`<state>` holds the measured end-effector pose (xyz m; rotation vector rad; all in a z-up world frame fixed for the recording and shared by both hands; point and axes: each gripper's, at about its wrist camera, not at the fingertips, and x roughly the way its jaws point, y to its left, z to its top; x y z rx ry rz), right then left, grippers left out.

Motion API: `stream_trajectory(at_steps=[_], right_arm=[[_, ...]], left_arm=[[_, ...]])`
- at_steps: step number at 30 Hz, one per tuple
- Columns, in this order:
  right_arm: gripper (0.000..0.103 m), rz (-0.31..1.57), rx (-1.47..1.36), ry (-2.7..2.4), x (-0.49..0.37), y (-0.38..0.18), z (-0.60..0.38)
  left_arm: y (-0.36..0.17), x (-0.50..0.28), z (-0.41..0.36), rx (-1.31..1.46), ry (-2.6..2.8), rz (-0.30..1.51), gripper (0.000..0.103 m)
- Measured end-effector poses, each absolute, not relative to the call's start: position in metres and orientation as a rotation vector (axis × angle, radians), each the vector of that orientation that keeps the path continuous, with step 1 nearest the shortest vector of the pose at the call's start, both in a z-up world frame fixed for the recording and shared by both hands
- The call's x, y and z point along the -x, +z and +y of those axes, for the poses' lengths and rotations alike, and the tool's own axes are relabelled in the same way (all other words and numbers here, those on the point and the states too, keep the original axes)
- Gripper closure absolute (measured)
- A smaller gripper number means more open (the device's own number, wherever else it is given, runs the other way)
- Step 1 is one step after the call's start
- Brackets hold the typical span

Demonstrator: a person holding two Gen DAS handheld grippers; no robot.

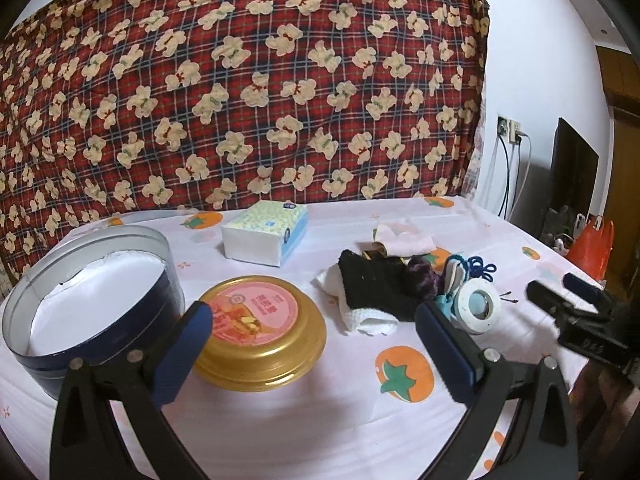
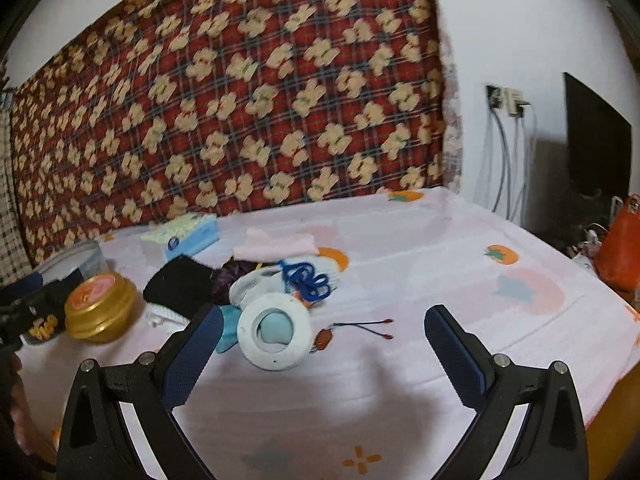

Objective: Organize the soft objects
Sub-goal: 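Grasp the white tape roll with the right tool and lift it, then grasp the white knit glove with the left tool while the right tool holds the tape roll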

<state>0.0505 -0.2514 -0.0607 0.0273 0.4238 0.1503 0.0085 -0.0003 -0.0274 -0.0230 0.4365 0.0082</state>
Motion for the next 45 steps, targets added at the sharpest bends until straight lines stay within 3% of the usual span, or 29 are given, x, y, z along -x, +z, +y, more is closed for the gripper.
stream_trajectory(at_steps=[1, 3, 5, 8, 14, 15, 16, 17, 33, 39, 45], right_arm=[[0.003, 0.436, -0.008, 0.153, -0.054, -0.063, -0.247], [0.016, 0.483, 0.020, 0.167, -0.066, -0.067, -0.240], [0.035, 0.543, 0.024, 0.183, -0.081, -0.073, -0.239], [0.041, 0.628, 0.020, 0.196, -0.100, -0.079, -0.240], [0.043, 0.739, 0.095, 0.234, -0.114, -0.084, -0.226], [0.051, 0.743, 0.096, 0.236, -0.116, -0.084, -0.226], [0.077, 0.751, 0.094, 0.237, -0.118, -0.085, -0.228], [0.083, 0.746, 0.076, 0.248, -0.118, -0.086, -0.231], [0.084, 0.447, -0.124, 0.256, -0.086, -0.046, -0.271], [0.084, 0.464, -0.169, 0.138, -0.108, -0.044, -0.292], [0.084, 0.509, -0.183, 0.113, -0.125, -0.043, -0.304]], left_arm=[[-0.028, -0.009, 0.000, 0.026, 0.007, 0.439, 0.000], [-0.029, -0.011, 0.001, 0.028, 0.005, 0.447, 0.000], [-0.031, -0.012, -0.001, 0.022, 0.005, 0.453, 0.000], [-0.033, -0.013, -0.002, 0.020, 0.005, 0.459, 0.000], [-0.037, -0.016, -0.004, 0.021, 0.002, 0.472, 0.000], [-0.038, -0.016, -0.005, 0.020, 0.000, 0.474, 0.000], [-0.038, -0.016, -0.005, 0.017, 0.000, 0.476, 0.000], [-0.038, -0.016, -0.006, 0.013, 0.000, 0.475, 0.000], [-0.030, -0.030, -0.029, -0.030, -0.024, 0.465, 0.000], [-0.027, -0.053, -0.058, -0.071, -0.072, 0.464, 0.001], [-0.031, -0.088, -0.089, -0.098, -0.140, 0.532, 0.010]])
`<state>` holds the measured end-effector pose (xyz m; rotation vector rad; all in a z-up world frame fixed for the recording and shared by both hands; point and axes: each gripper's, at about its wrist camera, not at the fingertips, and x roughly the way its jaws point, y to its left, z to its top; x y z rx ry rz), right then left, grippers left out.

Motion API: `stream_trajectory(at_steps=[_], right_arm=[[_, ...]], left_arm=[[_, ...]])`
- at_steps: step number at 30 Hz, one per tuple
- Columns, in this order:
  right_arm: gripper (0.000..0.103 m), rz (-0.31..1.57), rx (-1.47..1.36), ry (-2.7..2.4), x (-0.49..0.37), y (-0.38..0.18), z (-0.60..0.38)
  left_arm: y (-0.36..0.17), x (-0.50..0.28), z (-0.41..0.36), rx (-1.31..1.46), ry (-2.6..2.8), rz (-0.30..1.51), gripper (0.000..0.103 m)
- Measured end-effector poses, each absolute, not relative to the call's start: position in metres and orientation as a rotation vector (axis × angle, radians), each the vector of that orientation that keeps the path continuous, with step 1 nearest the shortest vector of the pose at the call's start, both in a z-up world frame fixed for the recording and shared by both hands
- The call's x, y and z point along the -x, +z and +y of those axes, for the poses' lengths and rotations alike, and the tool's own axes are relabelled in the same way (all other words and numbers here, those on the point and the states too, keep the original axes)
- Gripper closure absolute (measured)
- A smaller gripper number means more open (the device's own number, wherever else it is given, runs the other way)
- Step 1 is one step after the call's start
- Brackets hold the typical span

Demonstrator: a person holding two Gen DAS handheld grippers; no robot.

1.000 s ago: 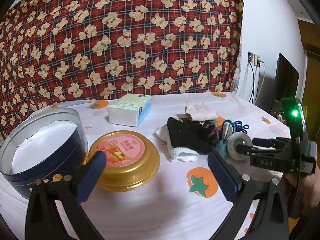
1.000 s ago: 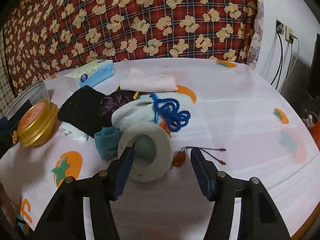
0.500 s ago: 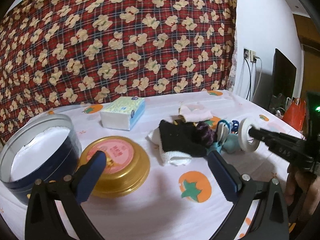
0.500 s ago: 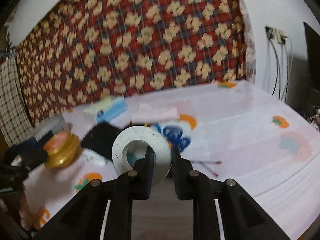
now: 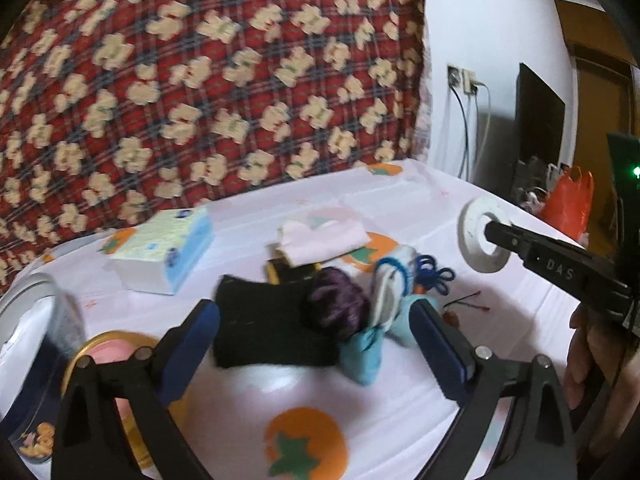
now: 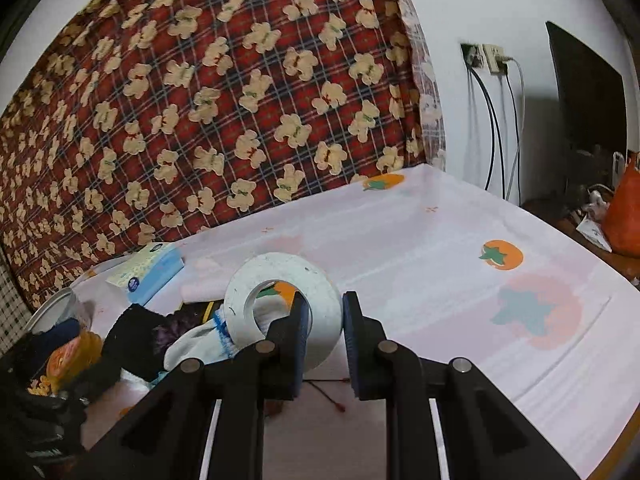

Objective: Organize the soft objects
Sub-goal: 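Grasp the white knit glove with the left tool while the right tool holds the tape roll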

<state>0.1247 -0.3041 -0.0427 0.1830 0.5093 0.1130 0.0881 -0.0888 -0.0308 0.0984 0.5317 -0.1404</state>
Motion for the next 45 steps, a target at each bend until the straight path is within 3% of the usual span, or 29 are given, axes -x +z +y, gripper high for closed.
stream_trajectory(at_steps=[2, 4, 9, 11, 18, 19, 20, 21, 45], right_arm=[[0.084, 0.508, -0.185, 0.107, -0.128, -0.041, -0.308], [0.084, 0.509, -0.189, 0.106, -0.131, -0.041, -0.310], [0.084, 0.504, -0.195, 0.118, -0.134, -0.041, -0.313], [0.084, 0.507, -0.192, 0.120, -0.136, -0.041, -0.312], [0.084, 0.502, -0.170, 0.118, -0.136, -0.041, -0.308], [0.084, 0.497, -0.169, 0.119, -0.135, -0.041, -0.308], [0.084, 0.494, -0.169, 0.117, -0.134, -0.040, -0.308], [0.084, 0.490, -0.170, 0.115, -0.134, -0.040, -0.308], [0.084, 0.308, -0.092, 0.093, -0.104, -0.024, -0.296]], left_arm=[[-0.031, -0.099, -0.100, -0.102, -0.166, 0.553, 0.024], [-0.033, -0.109, -0.112, -0.115, -0.190, 0.575, 0.027], [-0.044, -0.130, -0.142, -0.164, -0.262, 0.644, 0.050], [-0.049, -0.142, -0.150, -0.177, -0.265, 0.673, 0.066], [-0.061, -0.168, -0.159, -0.162, -0.301, 0.745, 0.067], [-0.064, -0.170, -0.161, -0.159, -0.318, 0.765, 0.071], [-0.066, -0.171, -0.161, -0.154, -0.317, 0.765, 0.089], [-0.067, -0.171, -0.161, -0.155, -0.314, 0.758, 0.092], [-0.033, -0.111, -0.093, 0.007, -0.163, 0.398, 0.093]])
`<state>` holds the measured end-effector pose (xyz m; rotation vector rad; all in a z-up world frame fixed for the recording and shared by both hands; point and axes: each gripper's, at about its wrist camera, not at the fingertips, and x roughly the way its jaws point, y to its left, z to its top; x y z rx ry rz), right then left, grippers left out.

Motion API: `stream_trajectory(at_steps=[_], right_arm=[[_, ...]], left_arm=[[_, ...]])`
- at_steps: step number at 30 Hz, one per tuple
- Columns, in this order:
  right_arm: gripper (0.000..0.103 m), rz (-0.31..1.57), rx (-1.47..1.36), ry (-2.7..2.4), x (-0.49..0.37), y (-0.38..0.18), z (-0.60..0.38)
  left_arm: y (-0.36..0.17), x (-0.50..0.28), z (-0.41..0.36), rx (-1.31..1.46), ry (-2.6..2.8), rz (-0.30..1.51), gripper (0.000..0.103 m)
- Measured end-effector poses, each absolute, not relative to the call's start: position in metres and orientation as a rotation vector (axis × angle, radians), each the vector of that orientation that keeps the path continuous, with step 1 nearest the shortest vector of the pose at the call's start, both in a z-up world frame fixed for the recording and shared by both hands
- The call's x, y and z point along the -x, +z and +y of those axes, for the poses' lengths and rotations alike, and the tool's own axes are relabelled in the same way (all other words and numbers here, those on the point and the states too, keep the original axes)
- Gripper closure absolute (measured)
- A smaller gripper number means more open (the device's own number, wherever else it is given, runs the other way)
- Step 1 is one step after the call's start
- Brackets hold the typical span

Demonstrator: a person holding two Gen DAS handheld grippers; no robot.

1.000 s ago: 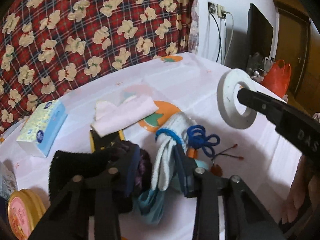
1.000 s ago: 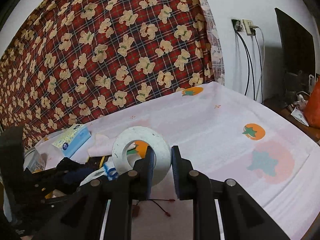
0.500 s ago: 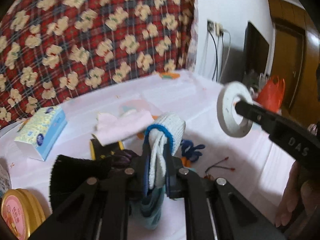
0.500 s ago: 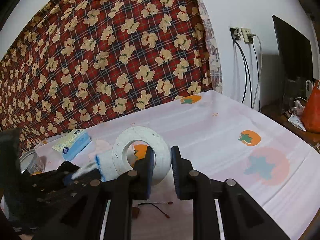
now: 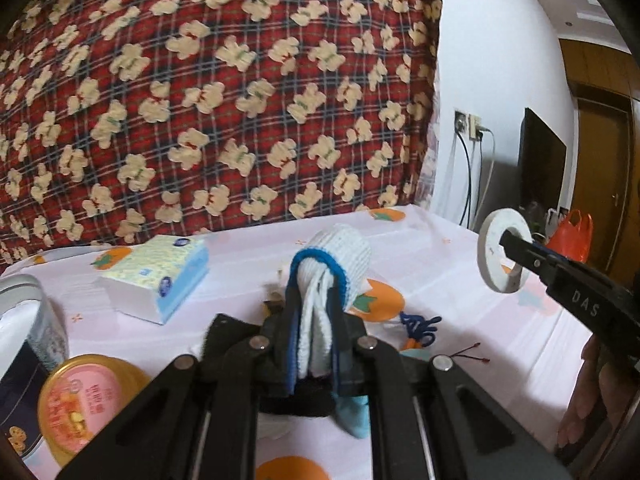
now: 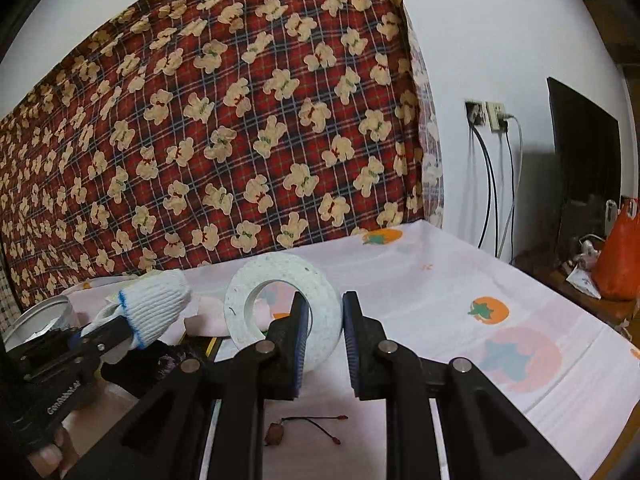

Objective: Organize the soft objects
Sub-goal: 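Grasp the white knit glove with the left tool while the right tool holds the tape roll, then carry the glove with the left tool while the right tool carries the tape roll over the tin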

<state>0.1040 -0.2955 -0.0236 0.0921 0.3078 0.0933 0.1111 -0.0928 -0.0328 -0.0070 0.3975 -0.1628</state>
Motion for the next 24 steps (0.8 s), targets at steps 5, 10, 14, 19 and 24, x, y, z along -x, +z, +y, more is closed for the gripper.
stream_trajectory(at_steps=[5, 10, 14, 19, 24], right_arm=[[0.084, 0.268, -0.120, 0.138, -0.103, -0.022, -0.287], [0.084, 0.256, -0.100, 0.182, -0.107, -0.021, -0.266], [0.084, 0.256, -0.093, 0.206, -0.112, -0.022, -0.251], [0.084, 0.264, -0.094, 0.238, -0.117, -0.023, -0.231], [0.084, 0.262, -0.078, 0.262, -0.119, -0.025, -0.210]], left_arm=[[-0.032, -0.104, -0.080, 0.003, -0.141, 0.381, 0.093], [-0.033, -0.098, -0.071, -0.003, -0.121, 0.367, 0.093], [-0.033, -0.098, -0.061, 0.001, -0.093, 0.366, 0.093], [-0.031, -0.096, -0.047, 0.015, -0.065, 0.361, 0.093], [-0.031, -0.093, -0.033, 0.018, -0.028, 0.359, 0.093]])
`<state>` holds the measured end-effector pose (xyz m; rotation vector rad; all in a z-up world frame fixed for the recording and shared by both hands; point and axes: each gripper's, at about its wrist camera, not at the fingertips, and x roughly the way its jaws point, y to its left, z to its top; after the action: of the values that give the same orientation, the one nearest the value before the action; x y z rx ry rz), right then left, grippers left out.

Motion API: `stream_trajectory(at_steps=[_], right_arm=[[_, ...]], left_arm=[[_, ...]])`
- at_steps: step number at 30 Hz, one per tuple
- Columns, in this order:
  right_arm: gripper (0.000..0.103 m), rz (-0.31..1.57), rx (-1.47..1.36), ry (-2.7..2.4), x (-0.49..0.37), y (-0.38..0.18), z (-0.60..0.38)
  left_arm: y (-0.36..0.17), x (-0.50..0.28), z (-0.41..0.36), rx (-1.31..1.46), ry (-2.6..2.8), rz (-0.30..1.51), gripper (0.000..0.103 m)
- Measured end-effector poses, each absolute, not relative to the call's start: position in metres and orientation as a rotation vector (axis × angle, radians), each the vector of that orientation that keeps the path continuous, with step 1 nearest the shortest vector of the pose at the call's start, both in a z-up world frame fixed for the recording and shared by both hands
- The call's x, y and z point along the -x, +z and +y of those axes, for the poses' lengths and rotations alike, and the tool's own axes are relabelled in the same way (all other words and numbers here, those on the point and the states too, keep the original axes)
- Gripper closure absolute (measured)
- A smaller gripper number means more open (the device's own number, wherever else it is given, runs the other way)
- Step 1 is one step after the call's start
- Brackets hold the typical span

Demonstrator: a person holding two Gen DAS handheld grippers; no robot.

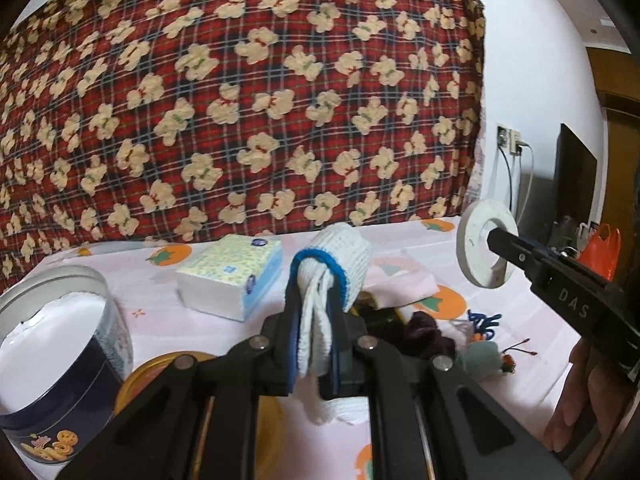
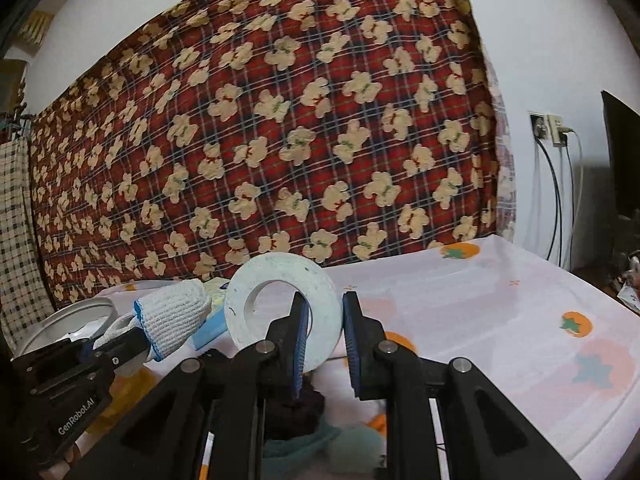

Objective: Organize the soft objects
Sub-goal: 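Carry the glove with the left tool while the right tool carries the tape roll over the tin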

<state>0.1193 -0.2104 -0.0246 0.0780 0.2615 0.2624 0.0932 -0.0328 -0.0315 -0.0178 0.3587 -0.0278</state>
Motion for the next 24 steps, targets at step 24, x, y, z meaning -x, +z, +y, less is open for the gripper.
stream_trajectory(at_steps=[24], right_arm=[[0.084, 0.283, -0.020, 0.253, -0.126, -0.029, -0.168]], left_arm=[[-0.038, -0.090, 0.011, 0.093, 0.023, 0.392, 0.093]])
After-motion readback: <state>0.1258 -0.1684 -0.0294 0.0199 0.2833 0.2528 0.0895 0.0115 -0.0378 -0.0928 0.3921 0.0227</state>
